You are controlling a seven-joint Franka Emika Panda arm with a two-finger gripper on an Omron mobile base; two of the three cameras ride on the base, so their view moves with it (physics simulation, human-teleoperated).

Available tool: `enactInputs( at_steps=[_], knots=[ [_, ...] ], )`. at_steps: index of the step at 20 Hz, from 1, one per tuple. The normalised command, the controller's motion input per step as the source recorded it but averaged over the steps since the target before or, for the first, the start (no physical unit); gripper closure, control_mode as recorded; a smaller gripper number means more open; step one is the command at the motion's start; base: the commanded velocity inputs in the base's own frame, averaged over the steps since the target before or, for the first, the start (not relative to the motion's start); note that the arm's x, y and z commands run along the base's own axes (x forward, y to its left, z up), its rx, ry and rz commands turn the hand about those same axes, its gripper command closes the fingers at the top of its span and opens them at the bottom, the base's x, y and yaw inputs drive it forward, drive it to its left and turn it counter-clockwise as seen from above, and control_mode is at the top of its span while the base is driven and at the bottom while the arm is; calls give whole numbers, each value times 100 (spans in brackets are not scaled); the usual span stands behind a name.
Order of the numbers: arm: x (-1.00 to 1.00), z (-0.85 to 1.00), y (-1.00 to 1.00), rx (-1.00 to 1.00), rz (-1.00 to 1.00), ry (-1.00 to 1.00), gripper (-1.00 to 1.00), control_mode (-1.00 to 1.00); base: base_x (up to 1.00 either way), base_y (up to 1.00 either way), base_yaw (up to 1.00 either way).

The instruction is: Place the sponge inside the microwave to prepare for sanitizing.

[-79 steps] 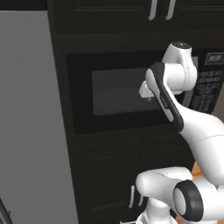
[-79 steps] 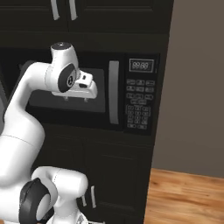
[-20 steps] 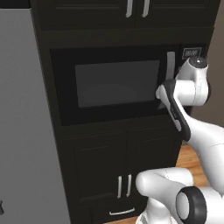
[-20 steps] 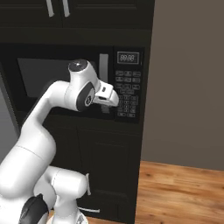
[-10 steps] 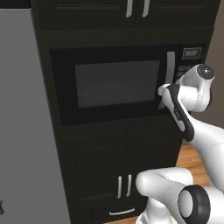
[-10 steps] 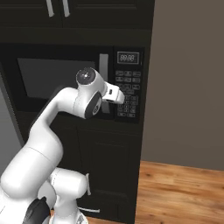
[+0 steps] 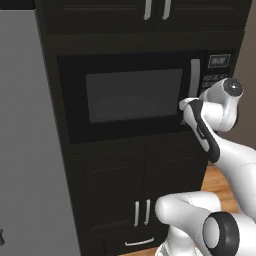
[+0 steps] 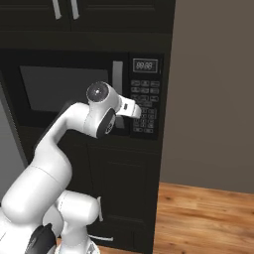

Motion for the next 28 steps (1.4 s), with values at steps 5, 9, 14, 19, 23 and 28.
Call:
enactInputs(
  at_steps=[5, 9, 14, 19, 23, 28],
  knots=[
    [24, 0, 19, 0, 5, 0, -100, -100, 0, 0, 0],
    [43, 0, 2, 0, 8, 0, -100, -100, 0, 0, 0],
    [36, 0, 0, 0, 2, 0, -100, -100, 0, 0, 0],
    [22, 0, 0, 0, 1, 0, -100, -100, 0, 0, 0],
    [2, 0, 8, 0, 0, -2, 100, -100, 0, 0, 0],
    [-17, 0, 19, 0, -8, 0, 100, -100, 0, 0, 0]
  ],
)
